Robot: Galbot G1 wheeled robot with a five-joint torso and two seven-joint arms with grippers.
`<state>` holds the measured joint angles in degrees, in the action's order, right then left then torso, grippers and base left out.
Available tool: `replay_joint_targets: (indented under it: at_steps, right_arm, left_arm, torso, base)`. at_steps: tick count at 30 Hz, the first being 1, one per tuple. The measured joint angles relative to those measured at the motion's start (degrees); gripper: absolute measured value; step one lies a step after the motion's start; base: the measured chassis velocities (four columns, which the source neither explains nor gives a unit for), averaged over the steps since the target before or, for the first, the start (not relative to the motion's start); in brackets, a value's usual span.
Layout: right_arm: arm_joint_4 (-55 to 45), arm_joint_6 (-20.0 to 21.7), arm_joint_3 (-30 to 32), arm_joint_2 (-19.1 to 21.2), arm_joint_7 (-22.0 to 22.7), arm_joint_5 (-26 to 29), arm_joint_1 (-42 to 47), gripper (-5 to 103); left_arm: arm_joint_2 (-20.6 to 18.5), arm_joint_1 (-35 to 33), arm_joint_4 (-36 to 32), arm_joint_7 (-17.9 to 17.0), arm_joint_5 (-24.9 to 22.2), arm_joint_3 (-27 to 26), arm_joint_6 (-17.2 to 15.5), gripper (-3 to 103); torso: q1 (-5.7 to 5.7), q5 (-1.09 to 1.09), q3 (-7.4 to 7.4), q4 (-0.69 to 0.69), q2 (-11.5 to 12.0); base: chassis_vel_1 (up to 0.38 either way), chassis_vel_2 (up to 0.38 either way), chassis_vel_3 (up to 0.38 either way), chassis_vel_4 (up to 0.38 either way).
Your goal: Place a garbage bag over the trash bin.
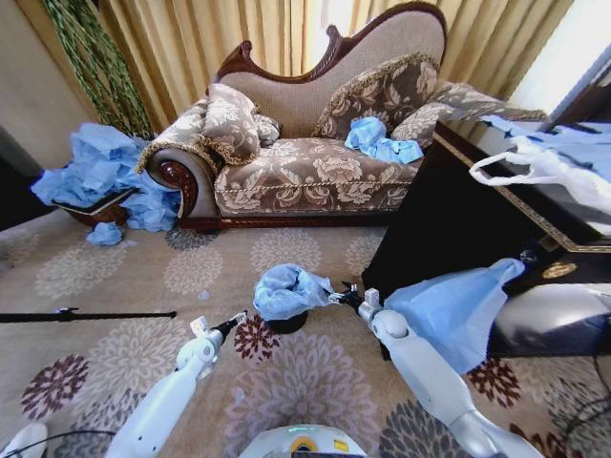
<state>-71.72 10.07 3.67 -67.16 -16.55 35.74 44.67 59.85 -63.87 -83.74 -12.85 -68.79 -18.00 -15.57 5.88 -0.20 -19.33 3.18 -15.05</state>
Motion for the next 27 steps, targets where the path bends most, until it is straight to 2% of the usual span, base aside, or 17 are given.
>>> replay_joint_targets:
  at_steps: [1,4,5,9,11,13,14,15,16,19,20,21,22,23,24,26,27]
  right_arm:
    - [-1.13,0.26,0.12,-0.05,-0.10,2.88,0.41,100]
    - [-1.96,0.30,0.29,-0.11,-0.11,4.15,0.68,100]
    - [-3.32,-0.32,0.79,-0.31,0.46,4.90,1.16,100]
    - [-8.83,-4.08,2.85,0.80,0.84,4.56,4.39,100]
    - [-12.20,-4.14,3.49,1.29,1.61,4.02,6.08,100]
    - [-17.55,-5.53,4.55,1.76,2.99,1.54,8.49,100]
    - [-22.18,-7.32,5.57,2.07,3.02,0.33,10.39,100]
    - [-22.18,-7.32,5.57,2.07,3.02,0.33,10.39,100]
    - [-24.10,-7.68,5.93,2.19,3.23,-0.02,11.09,100]
    - [-34.00,-9.97,8.16,2.66,6.74,-4.26,14.54,100]
    - [-34.00,-9.97,8.16,2.66,6.74,-4.26,14.54,100]
    - [-36.76,-10.43,9.59,2.79,8.25,-6.66,15.94,100]
    - [-39.25,-10.64,11.22,3.05,9.69,-8.46,17.70,100]
    - [-39.25,-10.64,11.22,3.05,9.69,-8.46,17.70,100]
    - [-40.81,-10.71,12.47,3.27,10.61,-9.31,19.12,100]
    - [-44.30,-10.58,15.57,3.80,14.10,-12.52,23.19,100]
    - [-44.30,-10.58,15.57,3.80,14.10,-12.52,23.19,100]
  left_arm:
    - [-0.48,-0.66,-1.21,-0.36,-0.66,-0.36,-0.03,100]
    - [-0.94,-1.27,-2.20,-0.64,-1.14,-0.61,-0.11,100]
    - [-1.93,-2.84,-4.47,-1.59,-2.26,-1.09,-0.53,100]
    - [-5.02,-6.94,-11.10,-2.56,-1.29,-3.15,-0.53,100]
    - [-6.46,-8.12,-13.88,-2.11,-0.10,-4.21,-0.02,100]
    - [-9.02,-9.37,-18.18,-0.63,1.96,-5.80,0.65,103]
    - [-11.53,-9.75,-21.39,0.64,3.82,-6.49,1.76,98]
    - [-11.53,-9.75,-21.39,0.64,3.82,-6.49,1.76,98]
    - [-12.53,-9.71,-22.62,1.05,4.33,-6.69,2.02,93]
    - [-18.90,-7.26,-27.80,2.42,5.86,-6.71,3.61,77]
    - [-18.90,-7.26,-27.80,2.42,5.86,-6.71,3.61,77]
    - [-21.45,-5.85,-28.85,3.46,6.97,-6.21,4.56,72]
    - [-23.77,-4.55,-29.61,4.57,7.81,-5.67,5.13,75]
    - [-23.77,-4.55,-29.61,4.57,7.81,-5.67,5.13,75]
    - [-25.52,-3.55,-30.13,5.13,8.31,-5.17,5.34,75]
    - [-30.97,-1.77,-31.75,6.41,10.22,-4.21,5.64,79]
    - [-30.97,-1.77,-31.75,6.41,10.22,-4.21,5.64,79]
  torso:
    - [0.00,0.00,0.00,0.01,0.00]
    - [0.00,-0.01,0.00,0.00,0.00]
    - [0.00,0.00,0.00,-0.03,0.00]
    - [0.00,-0.02,0.00,0.01,0.00]
    - [0.00,-0.02,0.00,0.00,0.00]
    - [0.00,0.02,0.01,-0.02,0.00]
    - [0.00,0.00,0.00,-0.02,0.00]
    - [0.00,0.00,0.00,-0.02,0.00]
    - [0.00,-0.02,0.00,-0.02,0.00]
    - [0.00,0.00,0.01,-0.01,0.00]
    - [0.00,0.00,0.01,-0.01,0.00]
    - [0.00,-0.01,0.00,-0.02,0.00]
    - [0.00,-0.02,0.00,-0.02,0.00]
    - [0.00,-0.02,0.00,-0.02,0.00]
    - [0.00,-0.02,0.00,-0.01,0.00]
    - [0.00,-0.01,0.00,0.07,0.00]
    - [0.00,-0.01,0.00,0.07,0.00]
  base:
    - [0.000,0.000,0.000,0.000]
    - [0.000,0.000,0.000,0.000]
    - [0.000,0.000,0.000,0.000]
    - [0.000,0.000,0.000,0.000]
    - [0.000,0.000,0.000,0.000]
    - [0.000,0.000,0.000,0.000]
    - [0.000,0.000,0.000,0.000]
    - [0.000,0.000,0.000,0.000]
    - [0.000,0.000,0.000,0.000]
    - [0.000,0.000,0.000,0.000]
    - [0.000,0.000,0.000,0.000]
    - [0.000,0.000,0.000,0.000]
    - [0.000,0.000,0.000,0.000]
    - [0.000,0.000,0.000,0.000]
    - [0.000,0.000,0.000,0.000]
    - [0.000,0.000,0.000,0.000]
    - [0.000,0.000,0.000,0.000]
